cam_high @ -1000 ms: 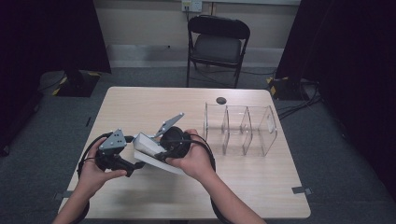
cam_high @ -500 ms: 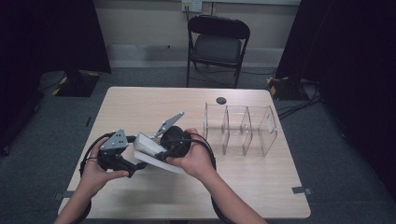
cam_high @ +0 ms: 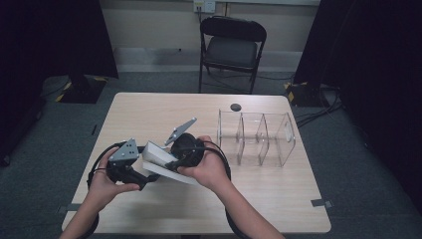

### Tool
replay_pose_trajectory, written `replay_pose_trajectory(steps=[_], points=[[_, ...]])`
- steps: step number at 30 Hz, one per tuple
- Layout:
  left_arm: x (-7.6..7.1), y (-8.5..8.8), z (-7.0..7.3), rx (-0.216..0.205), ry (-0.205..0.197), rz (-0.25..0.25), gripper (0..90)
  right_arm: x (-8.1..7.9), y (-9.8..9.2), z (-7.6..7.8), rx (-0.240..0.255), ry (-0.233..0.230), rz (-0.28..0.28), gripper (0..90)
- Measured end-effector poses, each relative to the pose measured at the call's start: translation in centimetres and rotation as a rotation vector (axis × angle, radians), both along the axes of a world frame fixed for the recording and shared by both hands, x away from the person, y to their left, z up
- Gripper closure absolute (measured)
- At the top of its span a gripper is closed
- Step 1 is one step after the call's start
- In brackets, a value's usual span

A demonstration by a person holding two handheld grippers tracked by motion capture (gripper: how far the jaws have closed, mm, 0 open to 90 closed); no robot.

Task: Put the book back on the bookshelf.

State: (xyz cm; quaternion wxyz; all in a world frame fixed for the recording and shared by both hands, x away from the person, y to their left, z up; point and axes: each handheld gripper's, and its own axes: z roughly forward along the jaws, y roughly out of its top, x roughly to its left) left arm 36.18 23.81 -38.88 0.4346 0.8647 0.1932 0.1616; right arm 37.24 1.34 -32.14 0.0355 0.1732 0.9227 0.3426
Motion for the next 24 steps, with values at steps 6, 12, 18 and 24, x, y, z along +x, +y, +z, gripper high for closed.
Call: replay_pose_trajectory(steps=[6, 12, 18, 24], points=[[-0.3, -0.2, 0.6, 0.020, -0.026, -0.037, 16.1, 0.2, 0.1, 0.3, -0.012, -0.006, 0.016, 76.6], [-0.8, 0.1, 1.6, -0.015, -0.027, -0.062, 23.3, 0.3, -0.5, 1.3, 0.003, 0.010, 0.039, 76.6], [-0.8, 0.1, 1.7, -0.013, -0.014, -0.060, 25.1, 0.5, -0.4, 1.7, -0.015, 0.005, 0.055, 76.5], [-0.7, -0.8, 1.0, 0.029, -0.041, -0.044, 16.5, 0.4, 0.0, 1.7, -0.014, 0.007, 0.058, 76.5]])
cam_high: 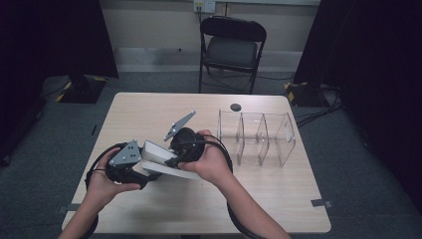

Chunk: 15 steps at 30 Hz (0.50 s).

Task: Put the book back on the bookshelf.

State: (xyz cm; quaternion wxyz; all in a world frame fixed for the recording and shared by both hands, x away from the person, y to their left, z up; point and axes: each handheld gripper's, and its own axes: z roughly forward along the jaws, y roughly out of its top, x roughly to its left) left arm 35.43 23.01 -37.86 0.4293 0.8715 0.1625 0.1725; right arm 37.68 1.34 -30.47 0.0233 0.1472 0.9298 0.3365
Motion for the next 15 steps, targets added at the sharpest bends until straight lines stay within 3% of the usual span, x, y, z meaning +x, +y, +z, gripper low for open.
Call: replay_pose_trajectory(steps=[1, 3, 5, 7, 13, 15], points=[[0.1, -0.2, -0.2, -0.005, 0.008, -0.008, 16.5, 0.0, 0.0, 0.0, 0.000, 0.000, 0.000, 76.5], [0.1, -0.1, -0.4, -0.020, 0.017, -0.046, 24.9, -0.1, 0.2, 0.0, -0.014, 0.007, 0.008, 76.5], [0.1, 0.1, -0.3, -0.018, 0.023, -0.057, 28.0, -0.2, 0.1, 0.1, -0.021, 0.007, 0.015, 76.5], [-0.1, 0.3, -0.2, -0.042, 0.038, -0.069, 34.2, -0.4, 0.1, 0.4, -0.028, -0.002, 0.028, 76.2], [0.0, 0.7, 0.4, -0.067, 0.086, -0.085, 39.6, -0.3, 0.2, 1.2, -0.028, 0.011, 0.042, 75.3], [0.1, 0.8, 0.3, -0.082, 0.092, -0.082, 42.2, 0.0, 0.2, 1.2, -0.004, -0.003, 0.045, 74.0]])
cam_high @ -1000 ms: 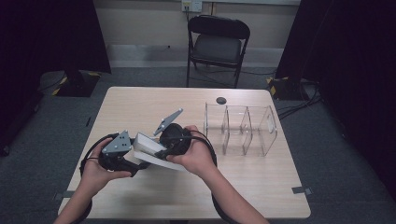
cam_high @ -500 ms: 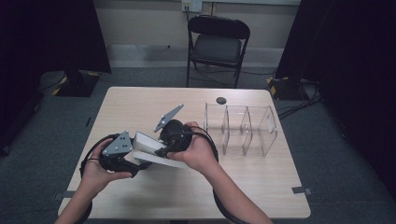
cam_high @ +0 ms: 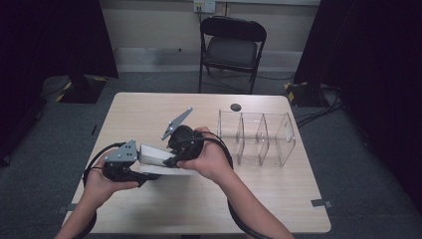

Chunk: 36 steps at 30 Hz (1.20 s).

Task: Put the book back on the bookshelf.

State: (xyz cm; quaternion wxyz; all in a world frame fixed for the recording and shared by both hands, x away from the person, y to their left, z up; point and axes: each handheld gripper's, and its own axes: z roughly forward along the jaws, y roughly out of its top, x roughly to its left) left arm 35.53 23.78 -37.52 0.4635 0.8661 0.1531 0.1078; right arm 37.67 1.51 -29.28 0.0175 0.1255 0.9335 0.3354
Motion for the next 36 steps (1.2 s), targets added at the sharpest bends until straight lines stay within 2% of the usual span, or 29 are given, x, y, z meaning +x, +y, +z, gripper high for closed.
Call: replay_pose_trajectory(steps=[3, 7, 9, 11, 12, 13, 15, 17, 18, 19, 20, 22, 23, 24, 25, 27, 28, 29, 30, 32, 34, 36], points=[[0.1, -0.1, 0.1, 0.004, 0.011, -0.005, 43.4, 0.1, -0.1, 0.0, 0.005, 0.000, -0.001, 73.4], [0.4, -0.2, 0.3, 0.020, -0.004, -0.017, 46.3, 0.4, -0.5, -0.1, 0.031, -0.005, -0.009, 71.3], [0.4, -0.2, 0.3, 0.008, 0.003, -0.014, 46.9, 0.5, -0.6, 0.0, 0.026, -0.005, -0.012, 70.5], [0.6, 0.0, 0.3, -0.009, 0.004, -0.007, 47.4, 0.7, -0.7, 0.1, 0.030, -0.031, -0.017, 65.9], [0.7, 0.1, 0.3, -0.006, 0.000, -0.007, 48.3, 0.9, -0.8, 0.1, 0.051, -0.050, -0.037, 62.1], [0.7, 0.2, 0.3, -0.017, 0.001, -0.001, 48.3, 0.9, -0.8, 0.1, 0.051, -0.050, -0.037, 62.1], [0.9, 0.2, 0.4, -0.006, -0.003, -0.009, 48.6, 1.2, -0.9, 0.1, 0.059, -0.057, -0.056, 55.7], [1.0, 0.2, 0.5, -0.009, -0.005, -0.009, 48.9, 1.4, -1.0, 0.0, 0.071, -0.044, -0.074, 54.5], [1.0, 0.2, 0.5, -0.012, 0.000, -0.007, 49.2, 1.4, -1.1, 0.0, 0.075, -0.055, -0.080, 52.2], [1.2, 0.3, 0.5, -0.015, 0.000, -0.011, 49.6, 1.2, -1.1, 0.1, 0.079, -0.096, -0.086, 51.0], [1.2, 0.3, 0.6, -0.013, -0.002, -0.012, 49.8, 1.1, -1.1, 0.2, 0.076, -0.108, -0.094, 51.0], [1.3, 0.3, 0.7, -0.015, -0.004, -0.017, 50.3, 1.2, -1.2, 0.3, 0.082, -0.108, -0.105, 44.7], [1.3, 0.3, 0.7, -0.014, -0.001, -0.012, 50.3, 1.2, -1.2, 0.3, 0.082, -0.108, -0.105, 44.7], [1.5, 0.5, 0.7, -0.019, -0.007, -0.017, 51.0, 1.4, -1.7, 0.5, 0.126, -0.109, -0.120, 42.1], [1.5, 0.5, 0.7, -0.019, -0.007, -0.017, 52.1, 1.4, -1.7, 0.5, 0.126, -0.109, -0.120, 42.1], [1.5, 0.8, 0.9, -0.020, -0.014, -0.001, 52.9, 1.7, -2.6, 1.2, 0.191, -0.061, -0.144, 35.0], [1.6, 0.8, 0.9, -0.027, -0.017, -0.001, 53.6, 1.9, -3.1, 1.5, 0.200, -0.060, -0.149, 34.9], [1.7, 0.9, 1.1, -0.030, -0.017, 0.007, 55.4, 1.9, -4.1, 1.9, 0.208, -0.069, -0.178, 33.1], [1.9, 1.0, 1.2, -0.022, -0.026, 0.008, 55.4, 1.9, -4.1, 1.9, 0.208, -0.069, -0.178, 33.1], [2.1, 1.3, 1.3, -0.043, -0.018, 0.035, 57.3, 1.9, -4.8, 1.9, 0.213, -0.069, -0.194, 30.8], [2.2, 1.4, 1.4, -0.036, -0.025, 0.032, 57.5, 1.8, -5.6, 1.6, 0.259, -0.089, -0.212, 29.0], [2.3, 1.4, 1.5, -0.035, -0.027, 0.036, 57.9, 1.9, -6.6, 1.5, 0.279, -0.050, -0.231, 26.4]])
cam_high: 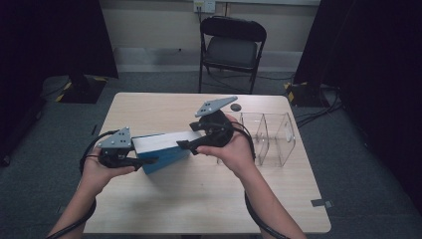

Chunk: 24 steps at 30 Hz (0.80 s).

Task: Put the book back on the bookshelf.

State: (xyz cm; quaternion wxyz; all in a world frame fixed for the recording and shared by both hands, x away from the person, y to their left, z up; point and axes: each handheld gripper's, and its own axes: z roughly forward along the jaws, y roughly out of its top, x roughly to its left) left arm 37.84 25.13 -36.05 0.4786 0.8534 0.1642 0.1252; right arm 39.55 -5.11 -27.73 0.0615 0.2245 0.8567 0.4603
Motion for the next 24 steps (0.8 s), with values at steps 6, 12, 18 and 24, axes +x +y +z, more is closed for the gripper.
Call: replay_pose_trajectory(steps=[6, 12, 18, 24], points=[[0.5, 0.3, 0.1, -0.027, 0.006, 0.030, 58.7, -0.2, -2.0, -1.6, 0.002, 0.015, -0.023, 25.3], [0.8, 0.4, 0.4, -0.012, 0.014, 0.042, 59.2, -0.4, -2.7, -4.7, 0.011, 0.072, -0.022, 21.4], [1.0, 0.5, 0.5, -0.017, 0.021, 0.055, 59.5, -0.7, -2.5, -7.0, -0.019, 0.074, -0.032, 18.9], [1.3, 0.7, 0.6, -0.021, 0.021, 0.069, 59.7, -1.0, -2.7, -9.1, -0.055, 0.047, -0.048, 17.1]])
